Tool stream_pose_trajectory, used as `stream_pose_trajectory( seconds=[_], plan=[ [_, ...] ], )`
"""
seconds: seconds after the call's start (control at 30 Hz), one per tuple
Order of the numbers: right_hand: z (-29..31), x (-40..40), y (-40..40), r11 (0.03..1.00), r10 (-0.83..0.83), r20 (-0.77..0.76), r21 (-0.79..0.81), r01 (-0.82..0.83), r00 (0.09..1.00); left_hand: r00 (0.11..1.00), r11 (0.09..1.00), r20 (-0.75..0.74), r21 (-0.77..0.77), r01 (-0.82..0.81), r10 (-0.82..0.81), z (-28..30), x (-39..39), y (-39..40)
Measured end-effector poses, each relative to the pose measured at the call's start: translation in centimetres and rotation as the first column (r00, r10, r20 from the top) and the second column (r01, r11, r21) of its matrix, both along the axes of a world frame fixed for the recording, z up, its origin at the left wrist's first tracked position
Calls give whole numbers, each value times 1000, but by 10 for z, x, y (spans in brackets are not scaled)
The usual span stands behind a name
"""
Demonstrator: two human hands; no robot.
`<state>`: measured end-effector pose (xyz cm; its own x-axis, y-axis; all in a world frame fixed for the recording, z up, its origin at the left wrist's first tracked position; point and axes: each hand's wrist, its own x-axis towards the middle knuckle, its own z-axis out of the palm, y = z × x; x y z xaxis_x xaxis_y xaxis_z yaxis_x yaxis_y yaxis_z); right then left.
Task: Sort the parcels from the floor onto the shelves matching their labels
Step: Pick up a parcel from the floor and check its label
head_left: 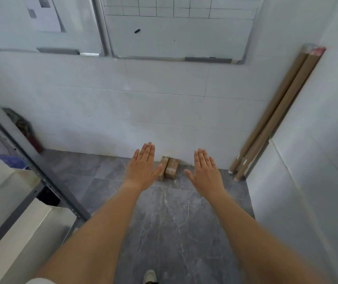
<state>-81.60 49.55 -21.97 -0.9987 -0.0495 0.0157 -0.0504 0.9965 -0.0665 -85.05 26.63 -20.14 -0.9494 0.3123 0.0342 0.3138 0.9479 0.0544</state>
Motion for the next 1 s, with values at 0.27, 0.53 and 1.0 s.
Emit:
stream_pose_trajectory(
  seconds=[0.27,0.53,1.0],
  plan=[
    [-14,-113,-33,999,-25,43,27,24,999,1000,1000,2,6,12,-12,-13,-121,-24],
    [-20,-208,-54,998,-58,98,16,57,994,999,999,9,0,41,-41,-21,-223,-44],
    [-74,-362,-34,998,-42,197,-44,51,980,995,999,94,-29,17,-14,-68,-360,-37]
  ],
)
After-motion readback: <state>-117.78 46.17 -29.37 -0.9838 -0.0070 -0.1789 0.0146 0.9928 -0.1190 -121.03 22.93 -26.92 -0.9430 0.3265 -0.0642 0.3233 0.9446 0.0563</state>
